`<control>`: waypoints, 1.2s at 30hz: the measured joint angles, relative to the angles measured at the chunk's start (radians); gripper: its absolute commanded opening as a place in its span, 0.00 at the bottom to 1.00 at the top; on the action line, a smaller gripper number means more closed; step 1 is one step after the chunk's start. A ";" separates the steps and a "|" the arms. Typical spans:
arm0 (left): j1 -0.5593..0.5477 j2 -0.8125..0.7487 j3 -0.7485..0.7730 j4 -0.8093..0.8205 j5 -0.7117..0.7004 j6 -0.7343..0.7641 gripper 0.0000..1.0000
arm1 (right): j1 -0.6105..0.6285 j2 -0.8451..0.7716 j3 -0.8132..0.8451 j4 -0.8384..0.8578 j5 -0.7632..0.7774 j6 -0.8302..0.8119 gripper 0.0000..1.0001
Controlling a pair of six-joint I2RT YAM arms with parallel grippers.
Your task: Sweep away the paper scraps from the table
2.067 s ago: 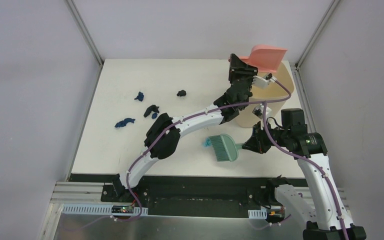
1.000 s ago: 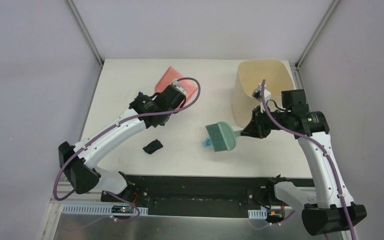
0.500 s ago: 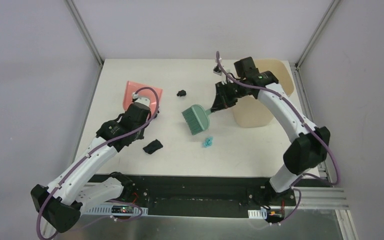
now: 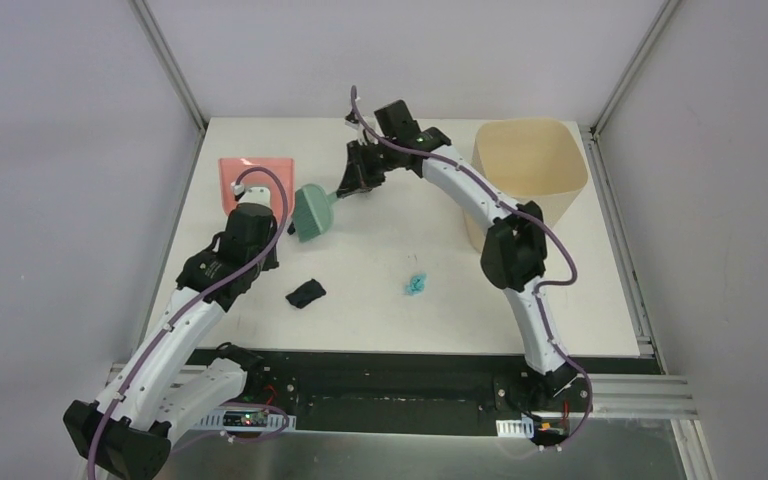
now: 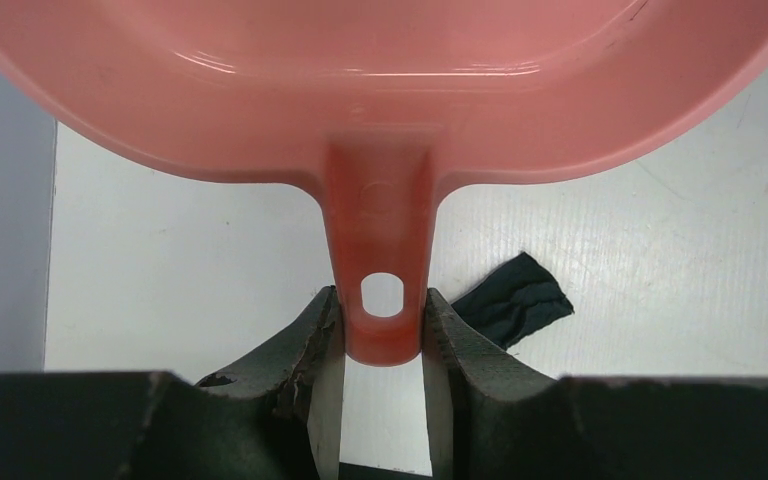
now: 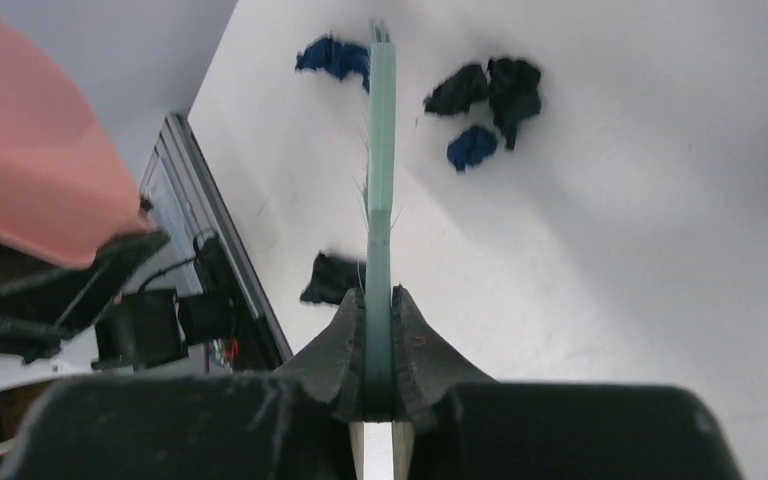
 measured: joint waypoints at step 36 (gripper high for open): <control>0.013 0.058 -0.013 0.039 0.005 0.022 0.00 | 0.085 0.375 0.258 0.189 0.331 0.622 0.00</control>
